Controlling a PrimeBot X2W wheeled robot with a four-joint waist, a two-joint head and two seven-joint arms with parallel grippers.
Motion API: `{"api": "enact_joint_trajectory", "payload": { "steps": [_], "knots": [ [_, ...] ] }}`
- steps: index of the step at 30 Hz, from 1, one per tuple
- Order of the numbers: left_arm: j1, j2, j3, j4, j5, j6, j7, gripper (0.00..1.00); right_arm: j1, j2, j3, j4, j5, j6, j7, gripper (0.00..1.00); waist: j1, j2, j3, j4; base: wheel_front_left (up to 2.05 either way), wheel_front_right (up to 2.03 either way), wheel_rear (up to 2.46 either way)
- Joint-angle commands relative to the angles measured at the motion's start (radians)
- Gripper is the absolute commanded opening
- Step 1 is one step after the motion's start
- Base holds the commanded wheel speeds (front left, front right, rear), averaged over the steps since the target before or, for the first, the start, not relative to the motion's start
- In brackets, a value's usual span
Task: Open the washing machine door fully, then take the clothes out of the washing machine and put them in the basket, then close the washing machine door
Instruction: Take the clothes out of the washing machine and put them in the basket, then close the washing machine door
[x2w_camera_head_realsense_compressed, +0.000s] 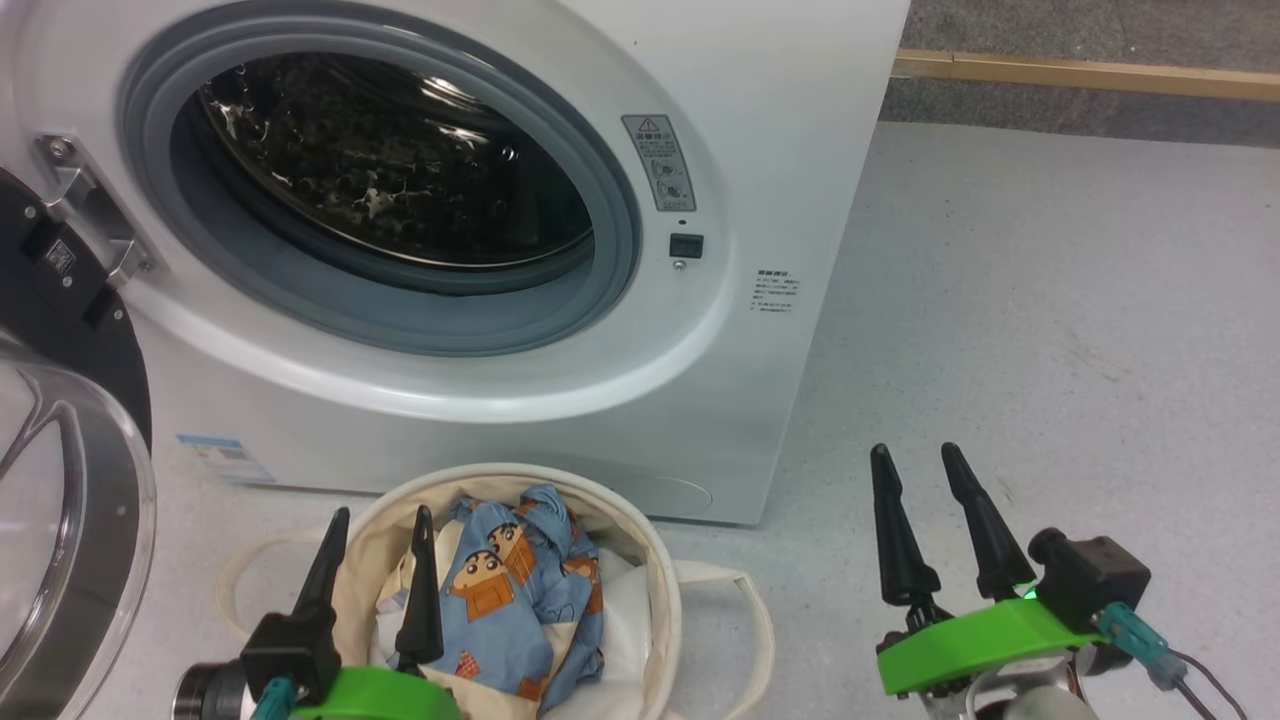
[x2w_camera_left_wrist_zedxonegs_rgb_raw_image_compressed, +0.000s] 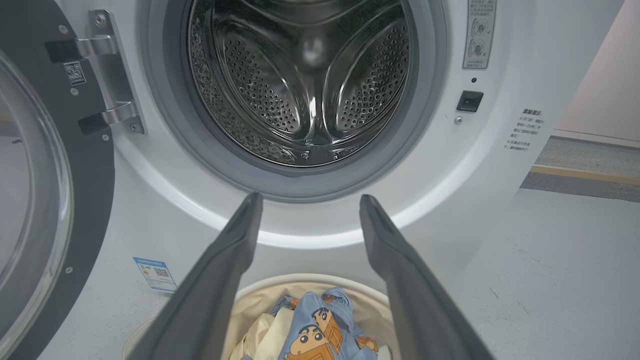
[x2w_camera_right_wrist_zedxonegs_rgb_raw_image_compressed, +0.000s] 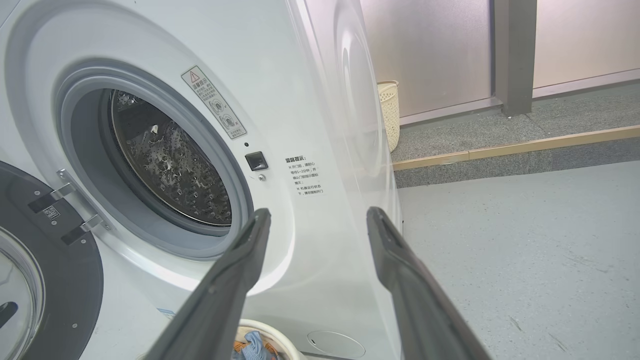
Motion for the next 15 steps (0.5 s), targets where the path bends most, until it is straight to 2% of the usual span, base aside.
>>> {"api": "enact_joint_trajectory", "payload": {
  "steps": [1,15],
  "knots": [
    [-0.039,0.002,0.037,-0.025,0.009,-0.004,-0.012,1.00,-0.010,0.003,0.020,-0.031,-0.006,0.008,-0.012,1.00,0.0000,0.0000,0.000,0.000,0.00,0.00,0.00],
    [-0.030,0.001,0.026,0.002,-0.008,0.001,-0.012,1.00,0.002,0.003,0.017,-0.002,-0.015,0.008,-0.012,1.00,0.0000,0.0000,-0.028,-0.003,0.00,0.00,0.00]
  ]
}}
